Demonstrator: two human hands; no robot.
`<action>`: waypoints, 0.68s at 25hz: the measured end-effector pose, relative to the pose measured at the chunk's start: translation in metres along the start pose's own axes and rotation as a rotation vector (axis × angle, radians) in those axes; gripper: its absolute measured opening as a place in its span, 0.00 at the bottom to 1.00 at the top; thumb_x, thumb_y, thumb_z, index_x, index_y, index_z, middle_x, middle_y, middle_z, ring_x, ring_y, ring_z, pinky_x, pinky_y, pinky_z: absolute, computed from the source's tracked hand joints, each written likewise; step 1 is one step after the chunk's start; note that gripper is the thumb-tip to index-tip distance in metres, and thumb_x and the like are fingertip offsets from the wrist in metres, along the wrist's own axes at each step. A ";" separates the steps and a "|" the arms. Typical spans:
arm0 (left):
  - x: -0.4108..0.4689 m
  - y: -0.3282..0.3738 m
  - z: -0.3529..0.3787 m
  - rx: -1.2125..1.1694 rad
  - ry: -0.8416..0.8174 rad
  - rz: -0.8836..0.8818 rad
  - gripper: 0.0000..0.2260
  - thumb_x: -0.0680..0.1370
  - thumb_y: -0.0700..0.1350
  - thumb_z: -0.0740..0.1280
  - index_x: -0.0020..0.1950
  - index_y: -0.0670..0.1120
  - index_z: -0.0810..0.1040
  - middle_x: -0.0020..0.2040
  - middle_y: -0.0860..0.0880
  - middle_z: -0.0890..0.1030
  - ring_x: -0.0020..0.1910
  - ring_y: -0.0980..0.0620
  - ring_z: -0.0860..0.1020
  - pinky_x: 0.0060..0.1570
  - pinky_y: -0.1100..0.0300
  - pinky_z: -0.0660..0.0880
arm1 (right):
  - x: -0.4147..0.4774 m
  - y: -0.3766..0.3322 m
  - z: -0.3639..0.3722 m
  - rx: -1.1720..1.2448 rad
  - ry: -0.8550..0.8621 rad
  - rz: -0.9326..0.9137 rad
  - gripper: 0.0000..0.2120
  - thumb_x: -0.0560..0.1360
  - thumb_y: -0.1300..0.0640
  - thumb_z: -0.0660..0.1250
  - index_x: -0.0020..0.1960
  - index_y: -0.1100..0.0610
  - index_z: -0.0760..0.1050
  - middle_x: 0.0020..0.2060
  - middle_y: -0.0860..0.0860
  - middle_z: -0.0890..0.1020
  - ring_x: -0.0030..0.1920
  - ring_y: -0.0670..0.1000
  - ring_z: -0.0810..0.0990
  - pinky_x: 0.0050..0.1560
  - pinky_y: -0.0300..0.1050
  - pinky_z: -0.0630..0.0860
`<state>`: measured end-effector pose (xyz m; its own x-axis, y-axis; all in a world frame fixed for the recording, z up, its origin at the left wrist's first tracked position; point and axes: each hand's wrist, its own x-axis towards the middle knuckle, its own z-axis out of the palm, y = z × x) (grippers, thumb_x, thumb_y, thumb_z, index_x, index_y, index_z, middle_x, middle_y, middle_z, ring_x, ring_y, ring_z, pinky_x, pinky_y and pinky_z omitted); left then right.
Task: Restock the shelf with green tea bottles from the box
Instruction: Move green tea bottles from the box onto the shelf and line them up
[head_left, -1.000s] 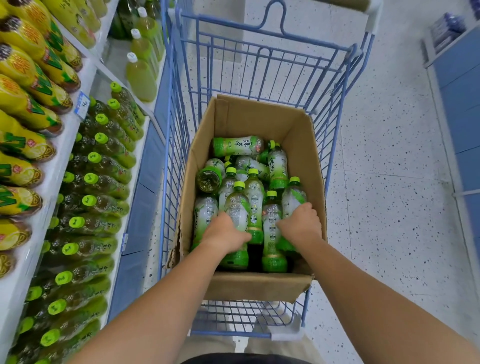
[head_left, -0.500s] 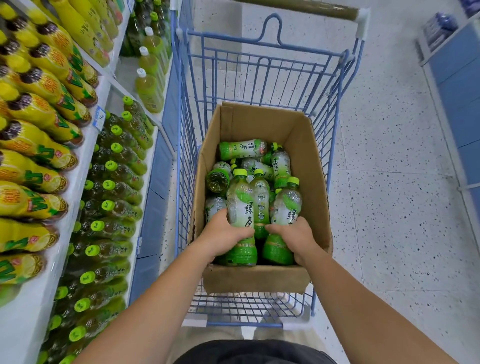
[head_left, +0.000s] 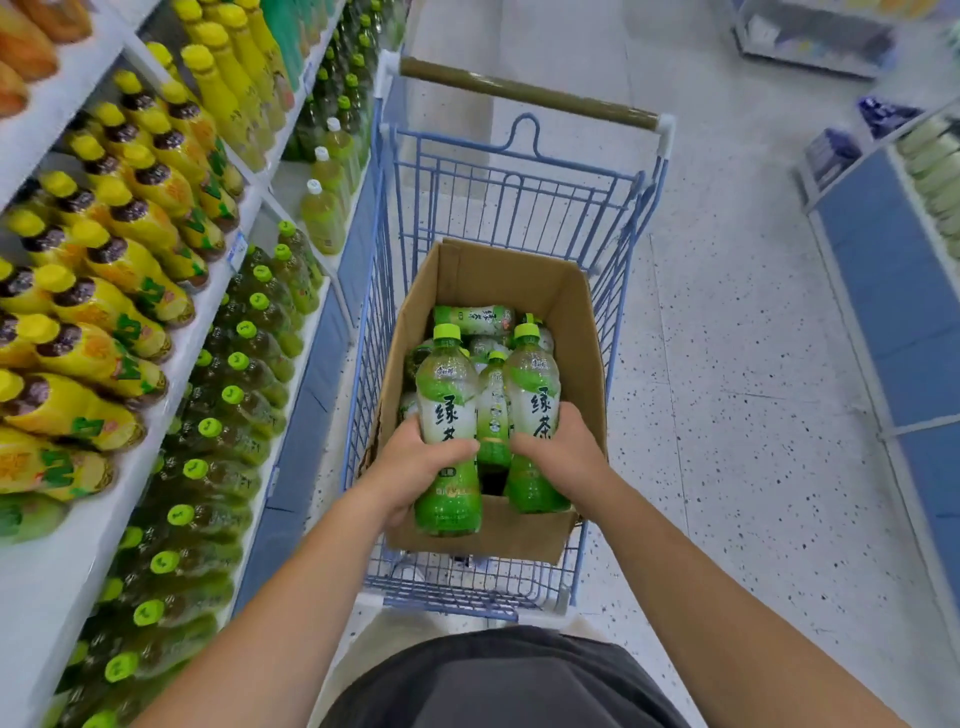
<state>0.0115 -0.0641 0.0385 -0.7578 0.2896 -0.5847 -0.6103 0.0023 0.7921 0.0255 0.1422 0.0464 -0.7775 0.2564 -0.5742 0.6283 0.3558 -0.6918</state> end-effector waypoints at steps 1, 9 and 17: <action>-0.013 -0.001 0.002 -0.028 0.038 0.017 0.20 0.70 0.41 0.77 0.60 0.48 0.78 0.50 0.47 0.87 0.46 0.47 0.87 0.38 0.55 0.82 | -0.009 -0.003 -0.003 -0.029 -0.027 -0.040 0.25 0.62 0.46 0.75 0.55 0.47 0.69 0.50 0.51 0.80 0.47 0.52 0.83 0.48 0.57 0.83; -0.108 -0.036 0.012 -0.074 0.438 0.149 0.24 0.63 0.49 0.78 0.58 0.55 0.78 0.48 0.50 0.87 0.47 0.49 0.86 0.45 0.49 0.84 | -0.055 -0.022 -0.006 -0.226 -0.275 -0.362 0.22 0.68 0.49 0.74 0.57 0.50 0.69 0.47 0.52 0.80 0.45 0.54 0.82 0.42 0.54 0.81; -0.227 -0.098 0.008 -0.184 0.919 0.150 0.20 0.69 0.40 0.77 0.57 0.52 0.75 0.46 0.49 0.84 0.39 0.56 0.84 0.33 0.61 0.79 | -0.129 -0.039 0.062 -0.328 -0.546 -0.612 0.24 0.71 0.52 0.76 0.61 0.51 0.68 0.49 0.46 0.79 0.45 0.44 0.80 0.39 0.44 0.76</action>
<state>0.2447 -0.1222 0.0948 -0.6681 -0.5922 -0.4504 -0.4594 -0.1478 0.8758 0.1031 0.0399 0.1207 -0.8006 -0.4990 -0.3316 0.0017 0.5515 -0.8341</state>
